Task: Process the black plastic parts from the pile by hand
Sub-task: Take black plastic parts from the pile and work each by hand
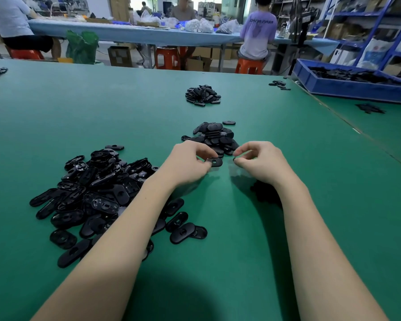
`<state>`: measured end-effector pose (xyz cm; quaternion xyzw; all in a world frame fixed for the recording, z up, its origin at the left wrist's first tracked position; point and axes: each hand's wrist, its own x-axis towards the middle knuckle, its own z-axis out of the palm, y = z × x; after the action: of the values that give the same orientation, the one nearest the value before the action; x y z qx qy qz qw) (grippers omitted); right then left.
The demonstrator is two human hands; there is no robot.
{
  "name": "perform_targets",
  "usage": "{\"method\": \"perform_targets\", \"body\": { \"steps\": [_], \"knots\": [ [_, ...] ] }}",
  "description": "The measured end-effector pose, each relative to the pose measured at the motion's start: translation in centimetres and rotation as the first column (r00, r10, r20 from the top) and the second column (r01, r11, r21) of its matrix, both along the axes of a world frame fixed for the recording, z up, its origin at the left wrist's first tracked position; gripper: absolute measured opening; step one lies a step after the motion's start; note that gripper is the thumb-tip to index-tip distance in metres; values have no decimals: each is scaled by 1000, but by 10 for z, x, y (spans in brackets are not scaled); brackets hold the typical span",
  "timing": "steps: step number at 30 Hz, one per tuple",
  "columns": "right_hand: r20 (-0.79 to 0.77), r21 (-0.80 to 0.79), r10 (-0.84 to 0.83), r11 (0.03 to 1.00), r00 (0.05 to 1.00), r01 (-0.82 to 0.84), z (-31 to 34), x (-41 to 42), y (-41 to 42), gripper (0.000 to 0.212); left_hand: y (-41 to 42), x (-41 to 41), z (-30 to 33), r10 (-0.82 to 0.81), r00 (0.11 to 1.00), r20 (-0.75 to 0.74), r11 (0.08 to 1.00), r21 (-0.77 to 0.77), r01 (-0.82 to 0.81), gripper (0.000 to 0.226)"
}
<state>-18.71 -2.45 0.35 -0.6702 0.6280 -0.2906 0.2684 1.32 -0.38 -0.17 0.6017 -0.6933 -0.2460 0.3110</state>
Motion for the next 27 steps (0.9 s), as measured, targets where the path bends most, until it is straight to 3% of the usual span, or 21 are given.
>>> {"method": "perform_targets", "body": {
  "steps": [5,12,18,27],
  "knots": [
    [192,16,109,993,975,-115,1,6,1,9,-2,3,-2,30,999,-35,1000,8,-30,22],
    [178,32,126,990,976,-134,-1,14,1,13,-1,1,-2,45,999,-13,998,-50,-46,23],
    [209,43,111,992,972,-122,-2,13,1,11,2,1,0,24,997,78,983,-182,-9,38],
    [222,88,6,996,975,-26,1,15,2,14,6,-1,0,55,974,218,971,-238,-1,35]
  ]
}}
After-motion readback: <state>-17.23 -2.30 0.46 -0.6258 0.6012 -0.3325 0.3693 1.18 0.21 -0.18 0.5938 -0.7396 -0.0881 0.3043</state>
